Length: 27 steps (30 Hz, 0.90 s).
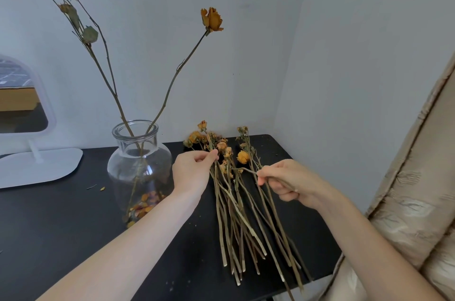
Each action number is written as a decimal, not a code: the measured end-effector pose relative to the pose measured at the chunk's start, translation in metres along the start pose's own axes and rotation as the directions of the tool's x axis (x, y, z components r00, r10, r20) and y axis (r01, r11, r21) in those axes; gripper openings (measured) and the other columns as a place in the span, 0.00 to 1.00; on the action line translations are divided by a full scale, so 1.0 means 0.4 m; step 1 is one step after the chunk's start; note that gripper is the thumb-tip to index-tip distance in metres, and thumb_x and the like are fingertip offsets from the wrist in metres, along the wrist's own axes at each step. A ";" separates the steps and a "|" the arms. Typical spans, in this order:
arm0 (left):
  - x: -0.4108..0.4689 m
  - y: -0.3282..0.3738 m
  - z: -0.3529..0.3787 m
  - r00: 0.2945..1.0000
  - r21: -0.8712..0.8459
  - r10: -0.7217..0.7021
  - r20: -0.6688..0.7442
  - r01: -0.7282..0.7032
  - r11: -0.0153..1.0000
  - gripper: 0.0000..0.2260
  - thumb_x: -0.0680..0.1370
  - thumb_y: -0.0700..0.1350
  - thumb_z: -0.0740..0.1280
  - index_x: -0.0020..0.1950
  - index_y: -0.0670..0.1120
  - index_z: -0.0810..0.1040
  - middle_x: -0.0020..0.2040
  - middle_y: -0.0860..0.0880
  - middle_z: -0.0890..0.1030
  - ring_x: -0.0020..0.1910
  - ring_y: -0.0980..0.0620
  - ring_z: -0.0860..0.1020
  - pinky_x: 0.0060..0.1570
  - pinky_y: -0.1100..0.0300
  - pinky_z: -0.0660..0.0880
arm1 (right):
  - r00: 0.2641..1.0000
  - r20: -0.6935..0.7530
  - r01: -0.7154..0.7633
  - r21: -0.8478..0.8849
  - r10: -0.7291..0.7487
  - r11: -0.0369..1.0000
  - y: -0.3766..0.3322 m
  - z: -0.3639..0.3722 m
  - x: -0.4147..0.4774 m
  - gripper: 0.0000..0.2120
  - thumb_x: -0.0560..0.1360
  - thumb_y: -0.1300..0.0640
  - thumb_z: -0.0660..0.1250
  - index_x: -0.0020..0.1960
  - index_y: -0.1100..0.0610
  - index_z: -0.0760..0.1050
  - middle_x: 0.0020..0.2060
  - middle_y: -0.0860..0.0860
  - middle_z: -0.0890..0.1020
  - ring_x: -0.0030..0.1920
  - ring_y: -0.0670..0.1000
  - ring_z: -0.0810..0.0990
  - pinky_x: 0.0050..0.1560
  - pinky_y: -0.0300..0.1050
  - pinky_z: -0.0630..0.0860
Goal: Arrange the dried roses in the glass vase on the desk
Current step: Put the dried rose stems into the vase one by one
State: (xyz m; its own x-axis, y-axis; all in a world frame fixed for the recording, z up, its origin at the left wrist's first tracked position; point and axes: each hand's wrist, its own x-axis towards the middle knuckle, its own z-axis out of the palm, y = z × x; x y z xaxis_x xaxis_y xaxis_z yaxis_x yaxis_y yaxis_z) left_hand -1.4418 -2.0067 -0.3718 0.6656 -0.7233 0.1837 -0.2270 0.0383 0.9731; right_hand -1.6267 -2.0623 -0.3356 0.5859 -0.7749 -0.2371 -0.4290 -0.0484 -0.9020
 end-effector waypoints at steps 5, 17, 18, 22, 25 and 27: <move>-0.004 -0.011 -0.002 0.999 0.063 0.032 0.013 -0.033 0.997 0.08 0.75 0.48 0.68 0.44 0.46 0.84 0.42 0.55 0.80 0.42 0.62 0.73 0.51 0.61 0.66 | 0.999 -0.025 -0.036 -0.057 0.034 0.998 0.009 -0.001 0.004 0.06 0.73 0.59 0.65 0.38 0.60 0.76 0.19 0.47 0.65 0.20 0.45 0.57 0.20 0.35 0.57; -0.008 -0.015 -0.001 0.998 0.095 0.044 0.040 -0.047 0.994 0.08 0.75 0.49 0.68 0.44 0.47 0.84 0.36 0.59 0.76 0.38 0.67 0.70 0.46 0.64 0.64 | 0.963 -0.218 0.006 -0.576 -0.160 0.817 0.056 0.056 0.053 0.07 0.73 0.54 0.67 0.39 0.54 0.79 0.34 0.47 0.79 0.35 0.43 0.77 0.37 0.37 0.73; -0.009 -0.015 -0.002 0.998 0.097 0.040 0.042 -0.044 0.994 0.08 0.75 0.49 0.68 0.43 0.47 0.84 0.38 0.58 0.77 0.39 0.66 0.71 0.47 0.63 0.64 | 0.959 -0.233 -0.012 -0.597 -0.160 0.802 0.061 0.060 0.055 0.07 0.73 0.53 0.66 0.40 0.55 0.79 0.35 0.49 0.80 0.36 0.45 0.78 0.40 0.40 0.77; -0.014 -0.015 -0.008 0.999 0.112 0.027 0.045 -0.032 0.993 0.08 0.75 0.49 0.68 0.41 0.48 0.84 0.41 0.56 0.77 0.46 0.60 0.72 0.51 0.61 0.64 | 0.939 -0.290 -0.047 -0.636 -0.182 0.770 0.067 0.065 0.063 0.05 0.73 0.54 0.66 0.42 0.55 0.78 0.37 0.50 0.81 0.38 0.47 0.80 0.44 0.44 0.79; -0.013 -0.014 -0.011 0.999 0.094 0.017 0.048 -0.021 0.995 0.08 0.75 0.49 0.68 0.42 0.47 0.84 0.41 0.56 0.78 0.46 0.59 0.72 0.51 0.61 0.64 | 0.927 -0.309 -0.014 -0.596 -0.214 0.803 0.065 0.062 0.066 0.06 0.75 0.54 0.65 0.40 0.52 0.76 0.34 0.48 0.79 0.35 0.44 0.78 0.40 0.39 0.76; -0.014 -0.012 -0.009 0.999 0.076 0.007 0.052 -0.011 0.997 0.08 0.75 0.48 0.68 0.42 0.47 0.84 0.40 0.57 0.77 0.44 0.61 0.72 0.51 0.62 0.64 | 0.922 -0.319 0.023 -0.520 -0.219 0.854 0.060 0.058 0.066 0.08 0.75 0.53 0.64 0.38 0.52 0.77 0.34 0.48 0.80 0.35 0.43 0.77 0.37 0.34 0.71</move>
State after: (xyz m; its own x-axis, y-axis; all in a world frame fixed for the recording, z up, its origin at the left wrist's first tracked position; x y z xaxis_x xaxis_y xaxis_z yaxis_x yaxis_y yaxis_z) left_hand -1.4416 -2.0004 -0.3769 0.6262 -0.7578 0.1833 -0.2874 -0.0059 0.9578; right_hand -1.6056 -2.0692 -0.3717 0.4148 -0.9050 0.0945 -0.7101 -0.3869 -0.5883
